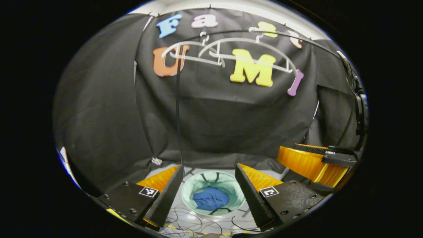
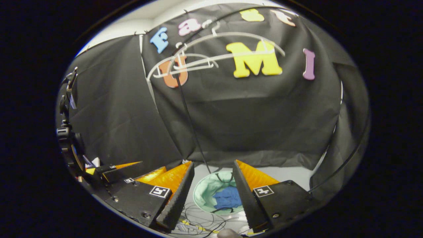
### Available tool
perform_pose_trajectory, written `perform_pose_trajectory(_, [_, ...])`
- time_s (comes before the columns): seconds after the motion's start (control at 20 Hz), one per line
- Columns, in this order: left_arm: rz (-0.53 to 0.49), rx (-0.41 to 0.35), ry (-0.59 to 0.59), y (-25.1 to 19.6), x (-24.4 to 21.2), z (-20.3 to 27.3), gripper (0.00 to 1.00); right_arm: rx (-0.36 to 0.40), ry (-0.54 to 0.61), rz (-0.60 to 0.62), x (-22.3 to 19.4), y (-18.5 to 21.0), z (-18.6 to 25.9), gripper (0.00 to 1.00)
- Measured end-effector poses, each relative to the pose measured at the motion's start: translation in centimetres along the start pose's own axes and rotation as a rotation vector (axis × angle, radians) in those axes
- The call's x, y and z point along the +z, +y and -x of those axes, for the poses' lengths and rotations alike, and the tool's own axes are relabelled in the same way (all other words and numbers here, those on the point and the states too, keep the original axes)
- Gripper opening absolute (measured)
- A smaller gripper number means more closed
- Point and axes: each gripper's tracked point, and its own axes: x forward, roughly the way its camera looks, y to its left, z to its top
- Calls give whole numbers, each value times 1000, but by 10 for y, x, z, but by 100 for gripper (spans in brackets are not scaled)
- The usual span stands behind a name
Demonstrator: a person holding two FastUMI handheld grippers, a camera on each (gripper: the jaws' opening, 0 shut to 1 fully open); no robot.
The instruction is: Grasp the clothes on the hanger with both hands and then place them into the laundry hamper below.
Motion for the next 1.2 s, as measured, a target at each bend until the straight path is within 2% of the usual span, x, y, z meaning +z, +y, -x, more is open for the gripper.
perform_pose_trajectory(0.1, [-27,14,-79,6,29,31,100,-4,-88,14,31,3,43,77])
perform_pose_trajectory(0.15, [-39,22,-117,6,44,45,96,1,-131,21,47,5,67,89])
perform_pose_trajectory(0.2, [-44,24,-155,2,60,59,96,3,-174,30,64,6,94,100])
perform_pose_trajectory(0.3, [-47,20,-226,-8,90,84,95,16,-253,40,85,8,133,96])
perform_pose_trajectory(0.35, [-53,21,-258,-11,102,102,100,24,-285,45,97,8,156,100])
perform_pose_trajectory(0.4, [-62,30,-299,-15,114,119,99,12,-325,75,107,3,176,96])
perform_pose_trajectory(0.5, [-81,57,-387,-27,137,159,96,4,-397,122,130,-7,221,96])
perform_pose_trajectory(0.6, [-89,87,-449,-37,151,194,93,20,-447,127,145,-13,272,99])
perform_pose_trajectory(0.65, [-86,108,-465,-42,157,212,92,25,-451,114,144,-26,299,96])
perform_pose_trajectory(0.7, [-80,124,-466,-47,159,227,100,26,-441,107,140,-38,321,96])
perform_pose_trajectory(0.85, [-69,172,-464,-49,142,280,100,6,-429,72,119,-73,361,100])
perform_pose_trajectory(0.95, [-84,190,-459,-49,125,315,100,-18,-422,54,109,-88,380,96])
perform_pose_trajectory(1.1, [-74,188,-456,-47,97,353,100,-93,-436,65,95,-102,407,96])
perform_pose_trajectory(1.15, [-65,188,-453,-43,90,366,100,-129,-447,66,94,-104,417,99])
perform_pose_trajectory(1.2, [-52,203,-444,-38,84,373,100,-146,-452,73,91,-104,426,96])
